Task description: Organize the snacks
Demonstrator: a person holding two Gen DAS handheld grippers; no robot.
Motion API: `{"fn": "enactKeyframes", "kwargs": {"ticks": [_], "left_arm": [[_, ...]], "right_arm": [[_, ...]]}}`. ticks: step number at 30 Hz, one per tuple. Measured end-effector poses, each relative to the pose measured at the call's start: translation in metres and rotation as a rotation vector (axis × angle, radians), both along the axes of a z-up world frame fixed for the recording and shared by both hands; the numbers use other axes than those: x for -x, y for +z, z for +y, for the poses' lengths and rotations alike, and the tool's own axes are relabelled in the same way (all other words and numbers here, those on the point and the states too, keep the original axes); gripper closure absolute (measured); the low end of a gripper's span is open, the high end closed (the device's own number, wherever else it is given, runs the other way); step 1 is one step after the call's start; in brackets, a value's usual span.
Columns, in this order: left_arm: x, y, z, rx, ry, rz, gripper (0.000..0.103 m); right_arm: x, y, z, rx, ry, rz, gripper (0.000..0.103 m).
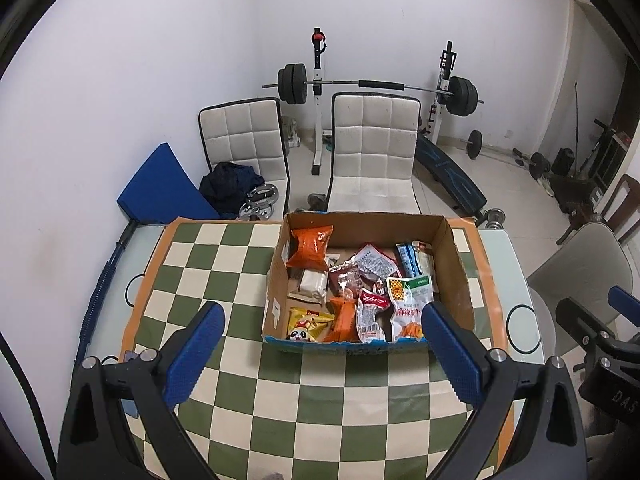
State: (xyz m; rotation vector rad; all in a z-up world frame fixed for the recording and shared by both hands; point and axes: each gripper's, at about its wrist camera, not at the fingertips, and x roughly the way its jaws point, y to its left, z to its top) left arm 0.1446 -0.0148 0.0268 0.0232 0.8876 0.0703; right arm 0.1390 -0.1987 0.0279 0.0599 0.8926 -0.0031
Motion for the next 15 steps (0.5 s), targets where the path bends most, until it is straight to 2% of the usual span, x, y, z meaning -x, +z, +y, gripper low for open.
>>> {"fn": "enactKeyframes", "kwargs": {"ticks": [15], "left_arm": [[0.0026,-0.0024,-0.0010,-0.004,0.002,0.017,0.002]], "right_arm": [[-0.0003,-0.0040,-0.0012,0.002,0.000,0.009,0.000]]}}
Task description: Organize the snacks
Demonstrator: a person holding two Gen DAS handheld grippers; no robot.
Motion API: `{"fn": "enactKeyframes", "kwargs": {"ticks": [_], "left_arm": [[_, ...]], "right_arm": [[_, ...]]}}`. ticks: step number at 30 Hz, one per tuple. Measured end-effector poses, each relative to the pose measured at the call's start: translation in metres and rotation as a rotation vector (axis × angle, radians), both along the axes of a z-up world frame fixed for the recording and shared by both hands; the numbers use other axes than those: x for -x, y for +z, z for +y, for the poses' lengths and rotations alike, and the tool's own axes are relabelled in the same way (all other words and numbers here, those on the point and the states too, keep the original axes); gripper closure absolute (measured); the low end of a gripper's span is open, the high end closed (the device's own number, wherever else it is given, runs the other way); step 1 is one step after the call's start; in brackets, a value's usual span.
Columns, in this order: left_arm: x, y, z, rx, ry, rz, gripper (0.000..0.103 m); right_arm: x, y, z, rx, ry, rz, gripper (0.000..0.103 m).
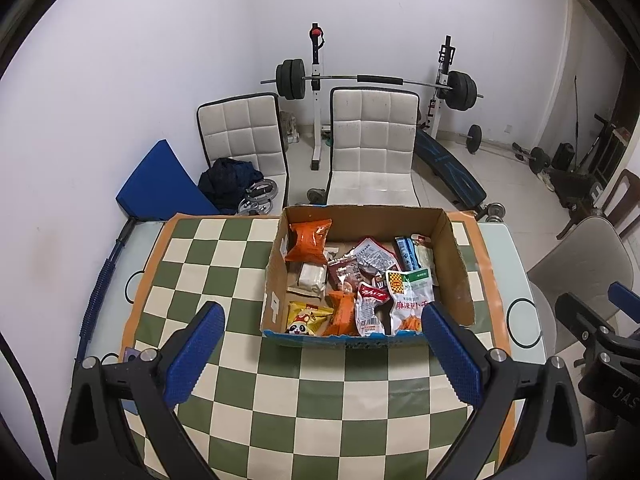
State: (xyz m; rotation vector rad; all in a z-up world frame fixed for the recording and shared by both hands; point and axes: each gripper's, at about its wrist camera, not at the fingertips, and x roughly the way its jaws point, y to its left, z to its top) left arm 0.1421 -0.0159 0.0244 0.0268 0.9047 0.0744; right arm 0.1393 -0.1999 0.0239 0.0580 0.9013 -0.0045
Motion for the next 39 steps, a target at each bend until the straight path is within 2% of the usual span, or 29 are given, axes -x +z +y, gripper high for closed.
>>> {"fn": "enactKeyframes", "kwargs": {"ticks": [39], "left_arm": [[0.0057,-0.0096,-0.0018,0.010,-0.008,0.050,0.002]], "right_arm": [[0.0059,-0.0071,-0.0002,0.001,0.004,0.015,0.000]]}}
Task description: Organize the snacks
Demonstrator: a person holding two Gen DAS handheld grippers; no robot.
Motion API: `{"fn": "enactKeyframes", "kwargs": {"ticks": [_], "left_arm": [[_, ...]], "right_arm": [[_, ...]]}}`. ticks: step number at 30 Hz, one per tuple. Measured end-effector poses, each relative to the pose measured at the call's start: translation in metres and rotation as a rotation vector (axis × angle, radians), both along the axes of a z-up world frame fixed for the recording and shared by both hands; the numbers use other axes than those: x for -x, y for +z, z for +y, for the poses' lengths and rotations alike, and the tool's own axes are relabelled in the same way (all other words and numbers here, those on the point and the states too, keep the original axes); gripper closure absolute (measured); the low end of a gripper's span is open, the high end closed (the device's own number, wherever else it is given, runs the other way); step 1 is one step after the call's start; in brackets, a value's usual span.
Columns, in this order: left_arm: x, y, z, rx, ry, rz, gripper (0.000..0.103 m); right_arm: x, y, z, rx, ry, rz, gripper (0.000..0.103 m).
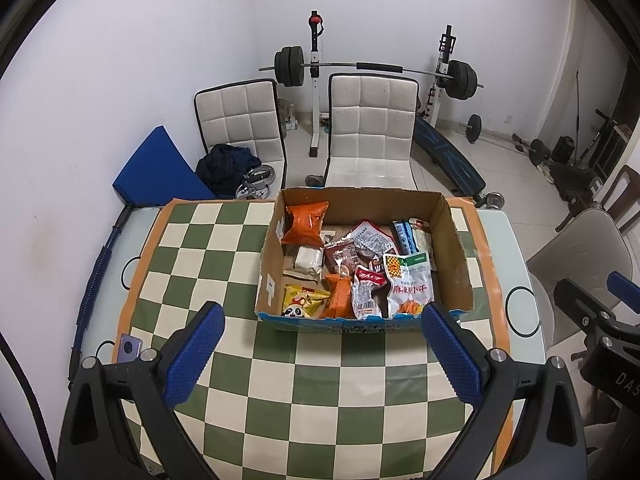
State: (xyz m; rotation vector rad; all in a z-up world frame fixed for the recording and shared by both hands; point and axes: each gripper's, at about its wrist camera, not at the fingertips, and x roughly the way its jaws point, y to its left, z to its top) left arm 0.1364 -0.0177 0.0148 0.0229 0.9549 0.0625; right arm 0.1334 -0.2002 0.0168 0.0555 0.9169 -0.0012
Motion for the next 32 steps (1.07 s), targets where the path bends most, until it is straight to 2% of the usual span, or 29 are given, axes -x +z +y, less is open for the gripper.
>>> {"fn": "enactKeyframes", "kwargs": {"ticks": [32], "left_arm": [[-0.0004,0.0002,0.0017,-0.003,0.003,-0.011,0.002]], "right_arm": [[0.0024,-0.0081,-0.0033,-0.001,0.003,0.010,0.000]]}}
